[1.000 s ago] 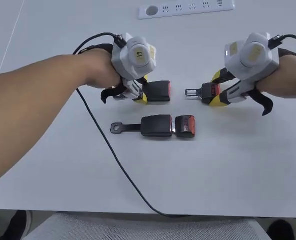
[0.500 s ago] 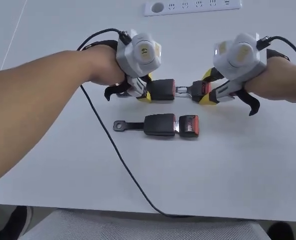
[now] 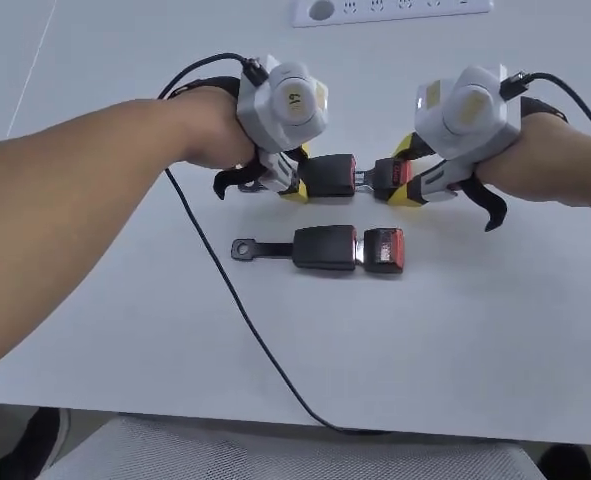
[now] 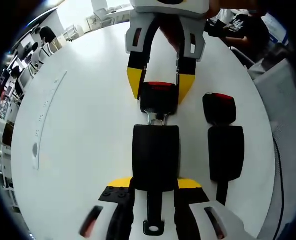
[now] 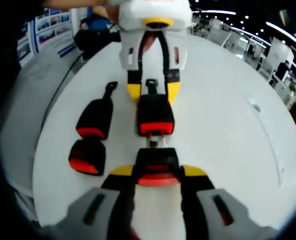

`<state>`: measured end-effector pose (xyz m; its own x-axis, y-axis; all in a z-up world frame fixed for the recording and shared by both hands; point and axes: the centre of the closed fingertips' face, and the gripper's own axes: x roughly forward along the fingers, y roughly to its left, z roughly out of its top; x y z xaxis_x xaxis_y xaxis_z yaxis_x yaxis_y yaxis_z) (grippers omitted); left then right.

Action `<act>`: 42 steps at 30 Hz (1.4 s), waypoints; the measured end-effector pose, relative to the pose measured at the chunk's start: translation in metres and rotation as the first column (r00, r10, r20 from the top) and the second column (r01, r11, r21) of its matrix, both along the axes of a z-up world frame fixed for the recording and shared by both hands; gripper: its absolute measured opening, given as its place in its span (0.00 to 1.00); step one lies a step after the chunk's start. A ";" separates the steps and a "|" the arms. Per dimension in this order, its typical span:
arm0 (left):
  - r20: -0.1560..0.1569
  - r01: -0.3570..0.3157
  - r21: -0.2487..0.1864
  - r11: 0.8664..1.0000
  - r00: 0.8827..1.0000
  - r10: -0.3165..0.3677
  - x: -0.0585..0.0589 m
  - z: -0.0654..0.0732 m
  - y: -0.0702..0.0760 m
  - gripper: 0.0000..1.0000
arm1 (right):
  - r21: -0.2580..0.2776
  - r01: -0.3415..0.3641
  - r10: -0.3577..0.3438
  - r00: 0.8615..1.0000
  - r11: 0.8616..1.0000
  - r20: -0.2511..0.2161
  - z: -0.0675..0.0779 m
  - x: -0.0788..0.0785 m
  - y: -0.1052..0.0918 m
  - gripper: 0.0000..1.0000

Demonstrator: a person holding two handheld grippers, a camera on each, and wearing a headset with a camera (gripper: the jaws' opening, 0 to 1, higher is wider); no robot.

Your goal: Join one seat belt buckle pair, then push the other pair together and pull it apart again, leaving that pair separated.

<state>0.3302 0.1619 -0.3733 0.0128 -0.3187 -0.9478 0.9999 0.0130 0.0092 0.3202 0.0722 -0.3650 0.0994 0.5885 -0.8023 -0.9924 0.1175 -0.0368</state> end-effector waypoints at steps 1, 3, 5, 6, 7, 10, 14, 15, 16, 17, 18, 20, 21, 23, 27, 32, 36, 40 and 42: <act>0.003 0.003 0.002 1.000 1.000 -0.003 0.000 0.000 0.000 0.31 | 0.000 0.001 -0.001 1.000 1.000 -0.002 0.000 0.000 0.000 0.35; 0.011 0.006 0.009 1.000 1.000 -0.006 0.000 0.000 -0.001 0.31 | -0.009 -0.008 0.008 1.000 1.000 0.009 0.000 0.000 0.001 0.34; 0.014 0.004 0.009 1.000 1.000 -0.004 0.000 0.000 -0.001 0.30 | -0.013 -0.003 0.003 1.000 1.000 0.007 0.000 0.001 0.001 0.34; 0.016 0.002 0.006 1.000 1.000 -0.002 0.000 0.000 0.000 0.30 | -0.013 -0.003 0.003 1.000 1.000 0.007 0.001 0.001 0.002 0.34; 0.016 -0.002 0.004 1.000 1.000 0.002 0.000 0.000 0.000 0.30 | -0.012 0.002 -0.002 1.000 1.000 0.005 0.001 0.001 0.003 0.34; 0.016 -0.006 0.000 1.000 1.000 0.006 0.000 0.001 0.000 0.30 | -0.014 0.001 -0.001 1.000 1.000 0.006 0.000 0.002 0.003 0.33; 0.014 0.024 0.011 1.000 1.000 -0.024 0.000 0.001 -0.001 0.30 | -0.018 -0.015 0.015 1.000 1.000 0.014 0.000 0.002 0.003 0.33; 0.014 0.027 0.012 1.000 1.000 -0.027 0.000 0.000 -0.001 0.30 | -0.018 -0.014 0.014 1.000 1.000 0.012 0.000 0.002 0.003 0.33; 0.013 0.029 0.012 1.000 0.999 -0.029 0.001 0.000 -0.001 0.29 | -0.019 -0.016 0.016 1.000 1.000 0.012 0.000 0.002 0.003 0.33; 0.013 0.029 0.013 0.999 0.999 -0.029 0.001 0.001 -0.001 0.29 | -0.020 -0.016 0.016 1.000 1.000 0.012 0.000 0.002 0.003 0.33; 0.013 0.030 0.012 0.999 0.999 -0.030 0.001 0.001 -0.001 0.29 | -0.021 -0.017 0.017 1.000 1.000 0.014 0.000 0.002 0.003 0.33; 0.010 0.027 0.009 1.000 1.000 -0.027 0.001 0.001 -0.001 0.29 | -0.026 -0.017 0.018 1.000 1.000 0.017 0.001 0.003 0.004 0.33; 0.008 0.026 0.007 1.000 1.000 -0.026 0.001 0.001 -0.001 0.29 | -0.028 -0.020 0.020 1.000 0.999 0.022 0.001 0.003 0.005 0.33; 0.007 0.026 0.008 1.000 1.000 -0.027 0.001 0.001 -0.002 0.29 | -0.027 -0.022 0.023 0.999 0.999 0.025 0.001 0.003 0.006 0.33; 0.006 0.035 0.014 0.999 0.999 -0.035 0.001 0.001 -0.002 0.29 | -0.020 -0.030 0.030 0.999 0.999 0.028 0.003 0.004 0.011 0.33; 0.012 0.047 0.017 0.999 0.999 -0.048 0.000 0.001 -0.002 0.29 | -0.026 -0.035 0.036 0.999 0.999 0.025 0.002 0.005 0.016 0.33; 0.010 0.039 0.009 0.999 0.999 -0.039 0.000 0.001 -0.002 0.29 | -0.030 -0.030 0.031 0.999 0.999 0.028 0.000 0.007 0.018 0.33; 0.012 0.036 0.017 0.999 0.999 -0.036 0.000 0.001 -0.002 0.29 | -0.031 -0.037 0.038 0.999 0.999 0.023 0.000 0.007 0.018 0.33; 0.011 0.033 0.019 0.999 0.999 -0.033 0.000 0.001 -0.002 0.29 | -0.030 -0.037 0.038 0.999 0.999 0.023 0.000 0.006 0.018 0.33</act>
<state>0.3301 0.1604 -0.3725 0.0134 -0.3009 -0.9536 0.9996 -0.0200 0.0203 0.3264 0.0898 -0.3649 0.0967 0.5682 -0.8172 -0.9949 0.0789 -0.0629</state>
